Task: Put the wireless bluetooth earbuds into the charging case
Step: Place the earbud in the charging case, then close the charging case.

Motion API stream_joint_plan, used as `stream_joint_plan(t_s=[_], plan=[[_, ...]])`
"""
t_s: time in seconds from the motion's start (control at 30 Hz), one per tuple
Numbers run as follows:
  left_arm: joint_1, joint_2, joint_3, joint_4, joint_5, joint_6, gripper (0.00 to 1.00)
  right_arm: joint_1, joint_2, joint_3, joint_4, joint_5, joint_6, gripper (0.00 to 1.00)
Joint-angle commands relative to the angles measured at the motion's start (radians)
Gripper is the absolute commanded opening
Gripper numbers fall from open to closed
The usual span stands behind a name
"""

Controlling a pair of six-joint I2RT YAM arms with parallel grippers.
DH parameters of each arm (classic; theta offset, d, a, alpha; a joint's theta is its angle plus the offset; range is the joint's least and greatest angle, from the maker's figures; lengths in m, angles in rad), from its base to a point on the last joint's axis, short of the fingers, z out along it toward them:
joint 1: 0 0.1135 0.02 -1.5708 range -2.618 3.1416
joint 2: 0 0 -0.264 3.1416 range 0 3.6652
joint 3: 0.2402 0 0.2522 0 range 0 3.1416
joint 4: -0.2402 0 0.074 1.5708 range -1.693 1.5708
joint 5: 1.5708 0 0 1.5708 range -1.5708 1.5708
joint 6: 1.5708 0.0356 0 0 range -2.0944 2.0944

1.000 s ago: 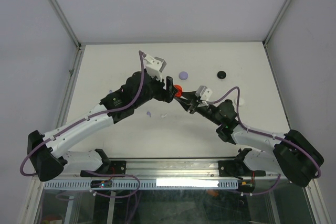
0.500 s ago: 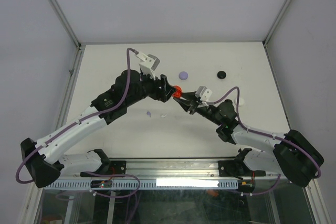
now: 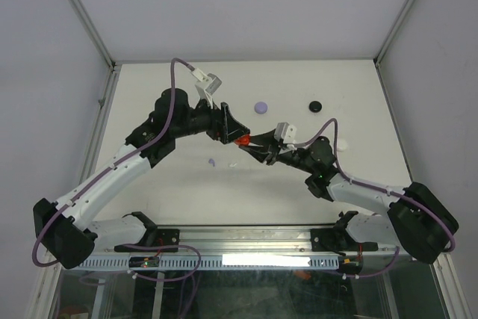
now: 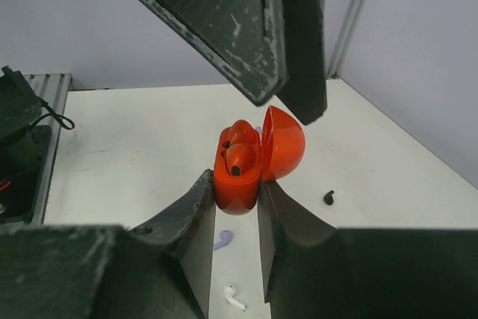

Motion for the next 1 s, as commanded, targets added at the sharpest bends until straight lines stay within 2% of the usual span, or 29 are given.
stream_joint_plan(t_s=[0.0, 0.4, 0.97], plan=[[0.022, 0.023, -0.006, 0.08, 0.154, -0.05, 0.72, -0.004, 0.015, 0.048, 0.072, -0.082, 0.064, 0.0], [0.031, 0.066, -0.009, 0.111, 0.302, -0.074, 0.66, -0.072, 0.03, 0.034, 0.178, -0.116, 0.169, 0.0], [0.035, -0.029, -0.076, 0.253, 0.374, -0.042, 0.63, -0.096, 0.08, 0.041, 0.127, -0.253, 0.254, 0.0]])
